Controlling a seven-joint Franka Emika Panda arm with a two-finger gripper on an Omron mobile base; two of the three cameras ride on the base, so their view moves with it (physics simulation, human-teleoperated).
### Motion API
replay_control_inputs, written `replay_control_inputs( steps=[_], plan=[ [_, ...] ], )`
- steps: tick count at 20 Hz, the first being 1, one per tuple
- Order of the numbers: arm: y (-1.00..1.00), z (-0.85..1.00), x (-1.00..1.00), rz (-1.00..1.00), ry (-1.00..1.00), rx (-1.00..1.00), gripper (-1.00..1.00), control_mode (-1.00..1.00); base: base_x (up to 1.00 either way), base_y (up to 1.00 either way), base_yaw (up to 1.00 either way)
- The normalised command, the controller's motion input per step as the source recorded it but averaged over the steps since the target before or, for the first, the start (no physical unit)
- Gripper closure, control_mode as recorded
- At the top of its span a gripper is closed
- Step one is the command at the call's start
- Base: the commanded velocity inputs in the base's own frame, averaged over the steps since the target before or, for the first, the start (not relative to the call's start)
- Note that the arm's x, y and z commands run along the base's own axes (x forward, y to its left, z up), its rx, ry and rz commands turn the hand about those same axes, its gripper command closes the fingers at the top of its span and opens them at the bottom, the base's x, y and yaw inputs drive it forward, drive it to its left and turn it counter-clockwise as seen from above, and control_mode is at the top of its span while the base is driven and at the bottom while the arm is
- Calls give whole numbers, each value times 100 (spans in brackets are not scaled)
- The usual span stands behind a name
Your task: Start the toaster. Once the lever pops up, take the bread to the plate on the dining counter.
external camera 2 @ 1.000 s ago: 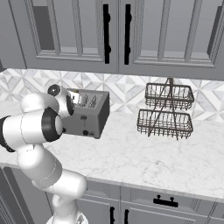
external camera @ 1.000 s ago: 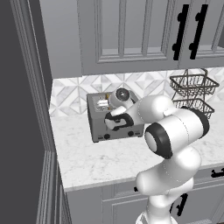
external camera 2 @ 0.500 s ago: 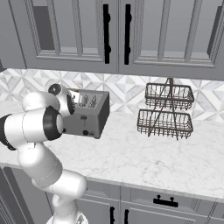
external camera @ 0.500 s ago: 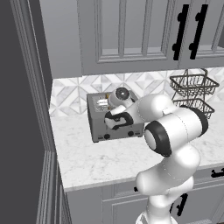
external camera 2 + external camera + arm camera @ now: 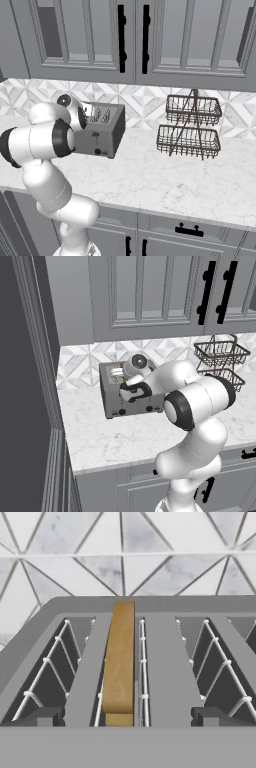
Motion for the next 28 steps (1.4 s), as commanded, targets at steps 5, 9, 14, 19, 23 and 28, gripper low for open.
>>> replay_control_inputs(
  steps=[5,9,14,19,23,28],
  plan=[
    [0,0,6,0,0,0,-100,-100,0,0,0],
    [3,0,8,0,0,0,-100,-100,0,0,0],
    [0,0,5,0,0,0,-100,-100,0,0,0],
    [0,0,1,0,0,0,-100,-100,0,0,0],
    [0,0,0,0,0,0,100,-100,0,0,0],
    [0,0,0,0,0,0,100,-100,0,0,0]
  ],
)
